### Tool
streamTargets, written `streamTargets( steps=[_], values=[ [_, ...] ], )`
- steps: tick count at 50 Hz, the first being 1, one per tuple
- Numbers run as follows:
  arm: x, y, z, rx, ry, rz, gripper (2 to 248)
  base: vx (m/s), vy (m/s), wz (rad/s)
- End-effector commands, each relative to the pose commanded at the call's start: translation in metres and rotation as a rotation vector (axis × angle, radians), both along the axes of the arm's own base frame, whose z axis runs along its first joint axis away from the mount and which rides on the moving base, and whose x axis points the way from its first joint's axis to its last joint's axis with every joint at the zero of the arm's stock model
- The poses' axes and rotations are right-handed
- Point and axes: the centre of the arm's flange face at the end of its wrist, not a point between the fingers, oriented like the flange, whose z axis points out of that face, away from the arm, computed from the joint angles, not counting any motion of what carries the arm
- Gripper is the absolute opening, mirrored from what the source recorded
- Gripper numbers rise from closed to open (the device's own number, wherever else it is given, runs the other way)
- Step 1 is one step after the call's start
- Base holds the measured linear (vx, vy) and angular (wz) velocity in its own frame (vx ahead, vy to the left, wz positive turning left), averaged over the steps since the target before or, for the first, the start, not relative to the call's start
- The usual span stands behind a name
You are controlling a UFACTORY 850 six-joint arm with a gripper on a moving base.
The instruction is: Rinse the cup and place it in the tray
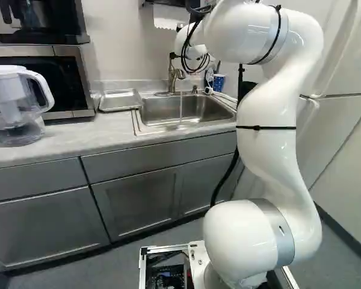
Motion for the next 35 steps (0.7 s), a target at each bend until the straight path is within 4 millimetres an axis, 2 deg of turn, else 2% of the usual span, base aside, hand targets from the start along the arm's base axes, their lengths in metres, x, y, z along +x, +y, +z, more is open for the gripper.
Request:
streamTargets(
  steps=[35],
  values=[
    [-0.071,-0.001,0.004,-0.003,0.084,0.003,247,0.0,0.0,0.0]
  ],
)
